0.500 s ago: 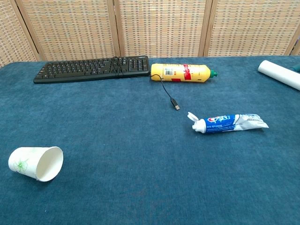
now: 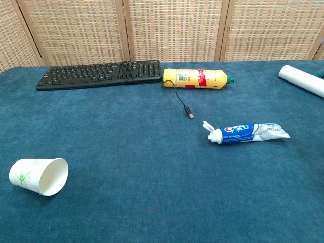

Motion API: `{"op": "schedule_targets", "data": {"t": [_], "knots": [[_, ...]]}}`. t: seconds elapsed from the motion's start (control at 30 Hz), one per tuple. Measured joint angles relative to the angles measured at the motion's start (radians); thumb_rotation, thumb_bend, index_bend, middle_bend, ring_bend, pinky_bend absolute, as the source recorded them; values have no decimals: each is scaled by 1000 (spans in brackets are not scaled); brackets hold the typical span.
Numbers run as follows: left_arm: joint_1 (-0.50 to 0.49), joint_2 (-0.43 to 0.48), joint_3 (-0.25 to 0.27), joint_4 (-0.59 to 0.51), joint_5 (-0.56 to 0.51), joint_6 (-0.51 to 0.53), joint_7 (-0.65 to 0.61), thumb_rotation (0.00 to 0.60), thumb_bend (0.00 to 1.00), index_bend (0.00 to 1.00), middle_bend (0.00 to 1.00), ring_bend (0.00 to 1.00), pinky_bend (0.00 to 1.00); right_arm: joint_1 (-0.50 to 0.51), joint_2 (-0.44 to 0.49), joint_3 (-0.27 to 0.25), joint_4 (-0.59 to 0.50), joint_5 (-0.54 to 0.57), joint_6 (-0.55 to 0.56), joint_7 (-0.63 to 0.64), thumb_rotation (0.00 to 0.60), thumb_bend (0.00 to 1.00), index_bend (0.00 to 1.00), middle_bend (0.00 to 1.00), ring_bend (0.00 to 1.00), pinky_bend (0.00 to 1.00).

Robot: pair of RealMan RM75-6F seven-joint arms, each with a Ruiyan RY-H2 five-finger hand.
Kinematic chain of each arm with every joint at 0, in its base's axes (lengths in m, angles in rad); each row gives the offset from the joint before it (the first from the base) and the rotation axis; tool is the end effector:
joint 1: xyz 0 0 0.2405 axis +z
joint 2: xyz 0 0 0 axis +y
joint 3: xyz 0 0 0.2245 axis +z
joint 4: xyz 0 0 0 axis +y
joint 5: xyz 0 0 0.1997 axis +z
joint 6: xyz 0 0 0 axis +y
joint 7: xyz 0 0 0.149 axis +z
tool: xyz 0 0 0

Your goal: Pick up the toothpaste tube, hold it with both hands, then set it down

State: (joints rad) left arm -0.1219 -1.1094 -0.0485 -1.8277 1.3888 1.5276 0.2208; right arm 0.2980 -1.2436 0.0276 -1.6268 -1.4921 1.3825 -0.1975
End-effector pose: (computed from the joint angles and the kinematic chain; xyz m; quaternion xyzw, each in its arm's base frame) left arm -0.2450 0.1874 0.1507 -0.5726 -0.3918 -0.3804 0.6115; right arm -0.2262 -0.2286 0.1004 0.6744 -0.3349 0.3939 0.5271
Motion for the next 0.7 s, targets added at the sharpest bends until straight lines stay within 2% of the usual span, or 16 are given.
{"op": "schedule_targets", "data": {"t": [0.1, 0.17, 0.27, 0.4, 0.5, 0.7], "knots": [[-7, -3, -6, -4, -15, -21, -3, 600, 0, 0, 0, 0, 0, 69, -3, 37, -1, 35, -107, -22, 600, 56, 199, 199, 185, 176], [-11, -5, -10, -6, -21, -28, -1, 600, 0, 0, 0, 0, 0, 113, -11, 60, 2, 68, -176, -43, 600, 124, 241, 247, 225, 210], [-12, -6, -12, -7, -25, -34, 3, 600, 0, 0, 0, 0, 0, 186, -37, 101, 13, 148, -290, -79, 600, 206, 276, 288, 254, 221], [-15, -11, -15, 0, -34, -45, 9, 600, 0, 0, 0, 0, 0, 271, -100, 148, 49, 277, -404, -134, 600, 253, 294, 312, 265, 234], [-17, -17, -20, 9, -40, -49, 6, 600, 0, 0, 0, 0, 0, 326, -155, 166, 87, 358, -467, -187, 600, 257, 304, 324, 268, 249], [-20, -23, -26, 20, -54, -62, 4, 600, 0, 0, 0, 0, 0, 398, -242, 170, 164, 449, -521, -288, 600, 271, 323, 341, 280, 293]]}}
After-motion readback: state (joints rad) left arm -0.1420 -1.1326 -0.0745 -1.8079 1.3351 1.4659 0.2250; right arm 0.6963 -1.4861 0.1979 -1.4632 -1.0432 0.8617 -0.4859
